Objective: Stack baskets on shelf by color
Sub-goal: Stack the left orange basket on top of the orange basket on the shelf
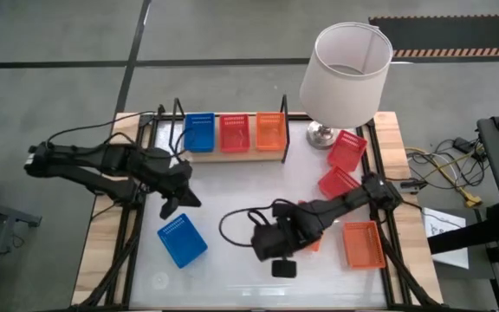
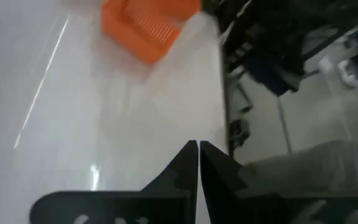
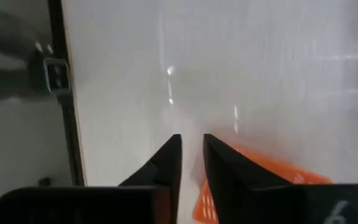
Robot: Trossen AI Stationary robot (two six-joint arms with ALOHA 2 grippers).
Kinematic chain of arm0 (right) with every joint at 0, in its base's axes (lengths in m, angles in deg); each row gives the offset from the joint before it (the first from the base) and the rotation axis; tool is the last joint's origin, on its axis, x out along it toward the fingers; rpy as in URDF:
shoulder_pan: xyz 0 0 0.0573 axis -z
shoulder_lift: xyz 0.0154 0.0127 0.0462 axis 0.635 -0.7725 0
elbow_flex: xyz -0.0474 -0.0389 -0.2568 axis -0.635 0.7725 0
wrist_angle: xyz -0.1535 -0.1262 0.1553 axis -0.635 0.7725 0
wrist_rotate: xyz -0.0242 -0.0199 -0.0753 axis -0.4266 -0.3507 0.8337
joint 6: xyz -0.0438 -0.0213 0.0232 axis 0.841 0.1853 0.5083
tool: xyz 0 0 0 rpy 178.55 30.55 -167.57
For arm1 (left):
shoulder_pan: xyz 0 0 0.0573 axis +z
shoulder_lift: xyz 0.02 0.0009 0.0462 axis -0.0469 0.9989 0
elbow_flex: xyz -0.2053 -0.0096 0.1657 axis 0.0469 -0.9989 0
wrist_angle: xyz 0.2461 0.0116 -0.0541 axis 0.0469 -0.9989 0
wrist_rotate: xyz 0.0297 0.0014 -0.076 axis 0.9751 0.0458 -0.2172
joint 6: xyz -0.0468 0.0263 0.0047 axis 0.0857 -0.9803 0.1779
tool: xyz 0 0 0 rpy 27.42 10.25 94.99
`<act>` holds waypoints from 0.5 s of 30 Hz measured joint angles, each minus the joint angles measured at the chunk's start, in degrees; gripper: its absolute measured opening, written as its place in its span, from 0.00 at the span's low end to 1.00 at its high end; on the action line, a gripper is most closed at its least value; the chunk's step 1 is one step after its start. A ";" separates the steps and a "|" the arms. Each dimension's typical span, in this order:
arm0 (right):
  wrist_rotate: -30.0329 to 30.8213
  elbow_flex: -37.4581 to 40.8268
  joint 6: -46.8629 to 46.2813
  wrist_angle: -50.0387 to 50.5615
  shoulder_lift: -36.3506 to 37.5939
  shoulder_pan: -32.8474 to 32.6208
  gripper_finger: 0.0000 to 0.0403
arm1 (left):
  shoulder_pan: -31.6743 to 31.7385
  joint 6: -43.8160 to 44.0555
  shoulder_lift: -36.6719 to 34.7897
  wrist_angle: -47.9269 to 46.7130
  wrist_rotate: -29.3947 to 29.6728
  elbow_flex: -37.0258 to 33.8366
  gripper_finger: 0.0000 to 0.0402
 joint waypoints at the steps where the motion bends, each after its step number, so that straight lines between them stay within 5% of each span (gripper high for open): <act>1: 0.08 0.00 -0.24 1.01 0.02 -0.50 0.19 | -0.23 0.34 0.54 1.74 0.20 0.08 0.00; 10: 5.56 1.35 -2.04 2.04 2.67 -5.67 0.41 | -0.51 2.36 1.27 21.49 1.20 0.28 0.00; 15: 11.08 9.17 -4.27 1.58 6.50 -7.92 0.48 | -0.64 2.95 1.05 28.86 1.24 0.32 0.00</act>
